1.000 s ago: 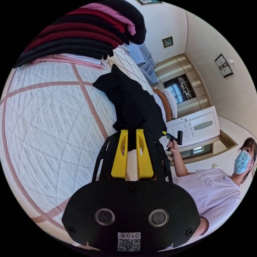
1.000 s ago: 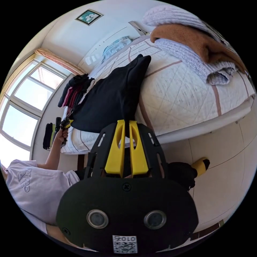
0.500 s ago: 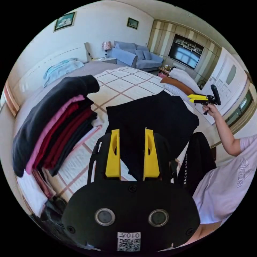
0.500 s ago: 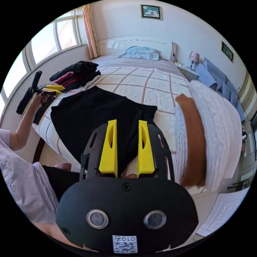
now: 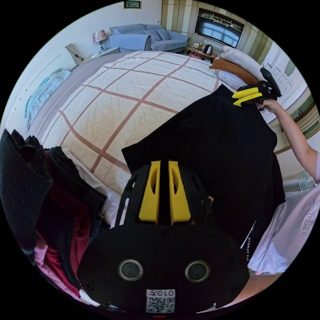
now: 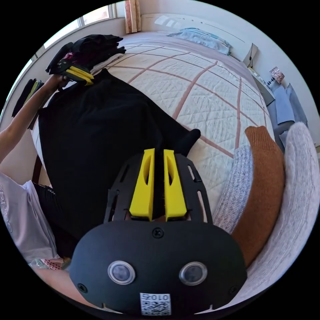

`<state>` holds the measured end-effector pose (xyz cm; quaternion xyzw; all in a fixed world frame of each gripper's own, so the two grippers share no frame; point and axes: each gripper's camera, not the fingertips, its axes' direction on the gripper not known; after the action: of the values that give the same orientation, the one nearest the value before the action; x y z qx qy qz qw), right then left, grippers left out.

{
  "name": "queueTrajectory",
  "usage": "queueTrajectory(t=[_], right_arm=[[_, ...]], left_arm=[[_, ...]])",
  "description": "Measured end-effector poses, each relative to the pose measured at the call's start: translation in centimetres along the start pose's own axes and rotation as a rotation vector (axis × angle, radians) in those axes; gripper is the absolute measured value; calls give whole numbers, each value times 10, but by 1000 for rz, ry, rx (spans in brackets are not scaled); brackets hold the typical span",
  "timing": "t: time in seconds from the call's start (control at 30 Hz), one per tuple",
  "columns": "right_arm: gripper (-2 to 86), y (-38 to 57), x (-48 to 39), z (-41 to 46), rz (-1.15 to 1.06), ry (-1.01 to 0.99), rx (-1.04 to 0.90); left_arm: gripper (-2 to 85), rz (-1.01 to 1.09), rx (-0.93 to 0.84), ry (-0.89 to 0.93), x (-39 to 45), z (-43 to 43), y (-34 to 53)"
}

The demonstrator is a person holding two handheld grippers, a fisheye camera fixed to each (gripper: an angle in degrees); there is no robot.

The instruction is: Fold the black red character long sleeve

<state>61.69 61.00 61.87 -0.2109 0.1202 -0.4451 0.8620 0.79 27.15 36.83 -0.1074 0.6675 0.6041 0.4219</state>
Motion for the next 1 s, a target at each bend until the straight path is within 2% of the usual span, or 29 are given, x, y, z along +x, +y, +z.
queueTrajectory(t=[0.07, 0.13, 0.27, 0.33, 0.4, 0.43, 0.5, 0.6, 0.63, 0.67, 0.73, 0.8, 0.87, 0.97, 1.0], right_arm=[[42, 6, -9, -17, 14, 6, 54], [40, 26, -7, -41, 85, -9, 196], [39, 35, -4, -28, 148, -5, 167], [38, 28, -13, -6, 172, 27, 110], [36, 22, -20, 8, 192, 52, 78], [34, 21, -27, 10, 191, 87, 69], [30, 23, -34, 4, 195, 135, 66], [24, 48, -46, -29, 244, 193, 154], [26, 64, -52, -43, 264, 207, 193], [26, 73, -55, -49, 272, 201, 209], [26, 110, -76, -68, 264, 115, 258], [27, 139, -93, -70, 265, 36, 315], [35, 157, -103, -57, 274, -13, 320], [58, 167, -95, -12, 311, -26, 207], [65, 172, -88, -4, 339, -50, 184]], left_arm=[[35, -5, 41, 28, 4, -3, 0], [28, 20, 115, -28, 17, -13, 2], [28, -21, 187, -90, 31, -11, 7], [34, -39, 176, -95, 34, 9, 5], [44, -108, 10, -110, 35, 54, -3], [47, -118, 2, -111, 37, 60, -3], [51, -145, 23, -213, 56, 56, -2], [56, -92, 69, -457, 104, 28, 9], [57, -91, 93, -479, 114, 21, 15], [59, -113, 136, -480, 130, 7, 29], [61, -119, 196, -364, 153, -3, 55], [65, -105, 217, -170, 179, 10, 87], [69, -136, 184, -159, 188, 35, 105], [78, -201, 51, -222, 180, 97, 119], [81, -225, 64, -169, 173, 116, 124]])
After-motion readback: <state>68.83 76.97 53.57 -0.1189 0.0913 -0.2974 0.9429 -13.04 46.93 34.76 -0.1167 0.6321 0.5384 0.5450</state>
